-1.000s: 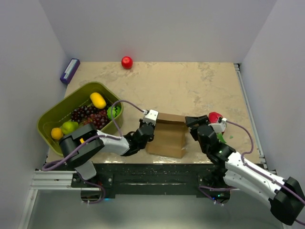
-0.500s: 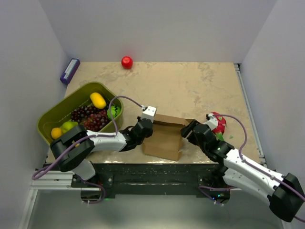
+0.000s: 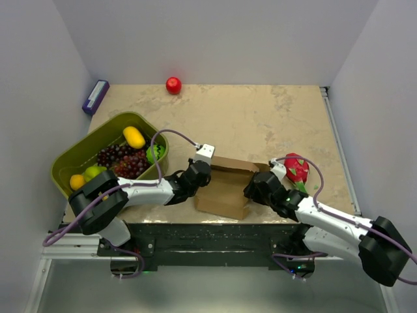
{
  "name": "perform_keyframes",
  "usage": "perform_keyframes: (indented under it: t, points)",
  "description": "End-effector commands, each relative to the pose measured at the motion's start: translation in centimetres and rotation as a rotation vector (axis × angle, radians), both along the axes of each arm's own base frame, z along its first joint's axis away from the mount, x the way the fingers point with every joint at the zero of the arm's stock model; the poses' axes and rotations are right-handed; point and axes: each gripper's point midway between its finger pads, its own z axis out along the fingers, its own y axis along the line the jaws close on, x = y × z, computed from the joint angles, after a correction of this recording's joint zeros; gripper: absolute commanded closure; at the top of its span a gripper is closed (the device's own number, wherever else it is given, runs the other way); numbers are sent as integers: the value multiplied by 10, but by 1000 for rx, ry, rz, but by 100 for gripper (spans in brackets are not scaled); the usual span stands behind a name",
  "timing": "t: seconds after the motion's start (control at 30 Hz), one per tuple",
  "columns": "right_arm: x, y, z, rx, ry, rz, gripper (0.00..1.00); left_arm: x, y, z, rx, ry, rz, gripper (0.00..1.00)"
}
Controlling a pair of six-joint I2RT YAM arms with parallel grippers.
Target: Fold the paper box
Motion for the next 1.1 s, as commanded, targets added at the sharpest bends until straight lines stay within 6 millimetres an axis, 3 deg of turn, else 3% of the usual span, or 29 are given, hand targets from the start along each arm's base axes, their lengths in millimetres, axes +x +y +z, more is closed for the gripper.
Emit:
perform_keyframes:
  t: [0.0,0.2,0.37,0.4,0.43,0.5,0.53,0.63,0.73,1.07]
  points:
    - [6,11,0,4,-12,23,49,-1,9,-3,34,20,23,100]
    - [5,0,-7,-15,4,-41,97,4,21,-4,69,-5,80,100]
    - [2,-9,3,-1,-21,-77,100,7,31,-1,107,-27,130,100]
    - [3,-11,5,-7,-31,-75,96,7,27,0,96,-24,106,100]
    - [2,-12,14,7,-52,-72,79,7,25,3,94,-33,83,100]
    - [1,-16,23,-4,-74,-55,55,4,20,4,79,-17,37,100]
    - [2,-21,36,-16,-104,-59,34,4,21,4,87,-7,18,100]
    - [2,-37,56,-88,-142,-59,13,1,20,7,73,16,-34,100]
    - [4,-36,68,-83,-170,-44,11,-1,22,13,41,37,-73,100]
    - [13,-41,55,-203,-118,-73,13,-5,24,13,35,93,-178,100]
